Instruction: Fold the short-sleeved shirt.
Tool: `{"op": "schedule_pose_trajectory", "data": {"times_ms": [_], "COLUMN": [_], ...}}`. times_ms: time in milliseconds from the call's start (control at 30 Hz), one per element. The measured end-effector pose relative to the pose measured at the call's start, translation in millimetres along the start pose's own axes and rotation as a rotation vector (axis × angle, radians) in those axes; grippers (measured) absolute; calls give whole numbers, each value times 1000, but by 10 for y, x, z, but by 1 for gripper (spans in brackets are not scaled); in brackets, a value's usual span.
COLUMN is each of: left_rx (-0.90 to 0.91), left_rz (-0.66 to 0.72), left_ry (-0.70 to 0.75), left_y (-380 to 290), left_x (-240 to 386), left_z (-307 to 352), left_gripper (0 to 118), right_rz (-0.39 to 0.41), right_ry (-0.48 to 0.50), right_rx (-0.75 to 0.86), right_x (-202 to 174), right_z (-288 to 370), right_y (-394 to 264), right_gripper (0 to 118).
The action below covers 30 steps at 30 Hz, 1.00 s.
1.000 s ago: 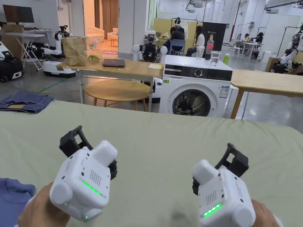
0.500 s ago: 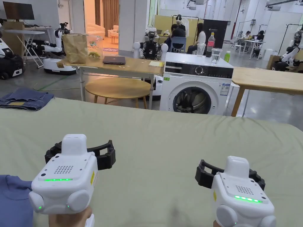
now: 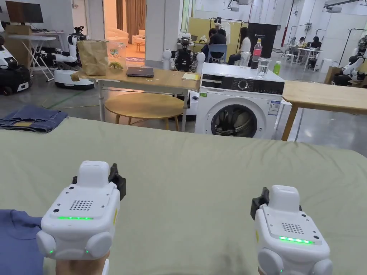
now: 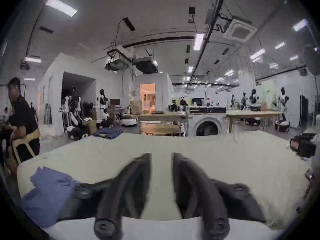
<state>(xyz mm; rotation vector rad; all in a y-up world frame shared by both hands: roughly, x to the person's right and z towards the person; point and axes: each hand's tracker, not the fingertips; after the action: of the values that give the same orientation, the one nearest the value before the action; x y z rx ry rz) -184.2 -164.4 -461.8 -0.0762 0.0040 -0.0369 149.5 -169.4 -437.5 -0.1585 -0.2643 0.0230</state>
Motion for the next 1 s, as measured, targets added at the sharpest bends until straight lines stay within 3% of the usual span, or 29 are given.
{"op": "schedule_pose_trajectory", "data": {"times_ms": [100, 300, 467, 767, 1000], "left_rx": [7, -7, -57, -73, -266], "left_rz": [9, 1, 24, 33, 19], "left_ry": [-7, -8, 8, 161, 259], "left_y": [2, 9, 38, 102, 42], "left_x": [-25, -66, -271, -1073, -1827], "left_z": [15, 30, 57, 467, 771], "left_gripper": [0, 0, 0, 0, 0], "right_rz": [-6, 12, -25, 15, 73], "right_ry": [-6, -9, 45, 238, 398], "right_rx": [25, 51, 33, 15, -8], "right_x": [-12, -84, -261, -1129, -1768], "right_z": [65, 138, 142, 178, 313], "right_y": [17, 58, 104, 154, 42], "right_gripper": [0, 0, 0, 0, 0]}}
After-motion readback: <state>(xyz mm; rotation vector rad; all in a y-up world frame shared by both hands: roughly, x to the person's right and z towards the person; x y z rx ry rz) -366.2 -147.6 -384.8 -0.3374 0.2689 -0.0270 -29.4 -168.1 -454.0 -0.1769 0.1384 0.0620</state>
